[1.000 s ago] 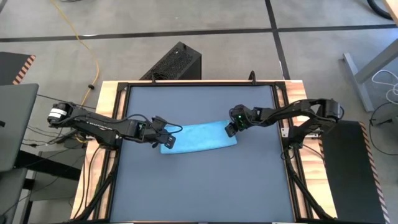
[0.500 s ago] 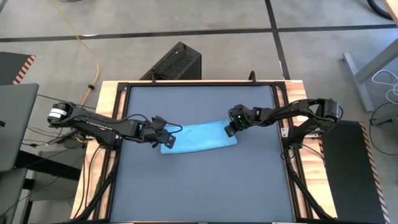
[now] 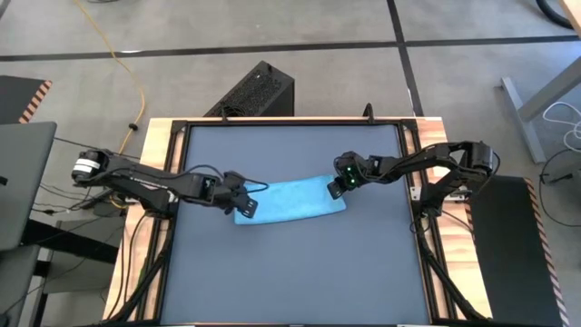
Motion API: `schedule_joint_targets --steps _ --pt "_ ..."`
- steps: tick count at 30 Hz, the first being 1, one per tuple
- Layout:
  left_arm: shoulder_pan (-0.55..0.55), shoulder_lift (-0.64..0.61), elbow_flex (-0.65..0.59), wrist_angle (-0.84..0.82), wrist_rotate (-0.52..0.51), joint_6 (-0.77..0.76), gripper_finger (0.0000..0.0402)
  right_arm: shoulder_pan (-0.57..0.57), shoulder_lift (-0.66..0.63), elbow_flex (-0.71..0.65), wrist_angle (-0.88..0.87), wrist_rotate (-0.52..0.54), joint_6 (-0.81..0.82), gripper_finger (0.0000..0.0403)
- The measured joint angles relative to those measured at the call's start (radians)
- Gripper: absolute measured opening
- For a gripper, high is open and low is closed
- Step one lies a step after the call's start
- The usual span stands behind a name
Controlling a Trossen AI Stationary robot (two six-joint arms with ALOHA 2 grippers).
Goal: Roll towel
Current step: Roll the blue microfiber towel
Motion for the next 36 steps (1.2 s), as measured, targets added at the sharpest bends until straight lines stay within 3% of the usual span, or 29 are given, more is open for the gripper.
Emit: schedule_joint_targets --steps 9,15,27,36 --pt "-0.005 0.176 0.001 0.200 0.121 0.018 0.0135 -0.008 0.000 0.000 -0.003 -0.004 0.000 0.0021" --pt "-0.005 0.265 0.002 0.194 0.179 0.024 0.0135 0.004 -0.003 0.004 -0.068 -0.055 0.006 0.0021" --pt "0.034 0.271 0.001 0.168 0.057 0.071 0.0112 0.111 -0.085 -0.002 -0.170 -0.116 0.095 0.0021" --pt "0.184 0.275 0.001 0.185 -0.007 0.220 0.0096 0.221 -0.092 -0.001 -0.159 -0.107 0.205 0.0021"
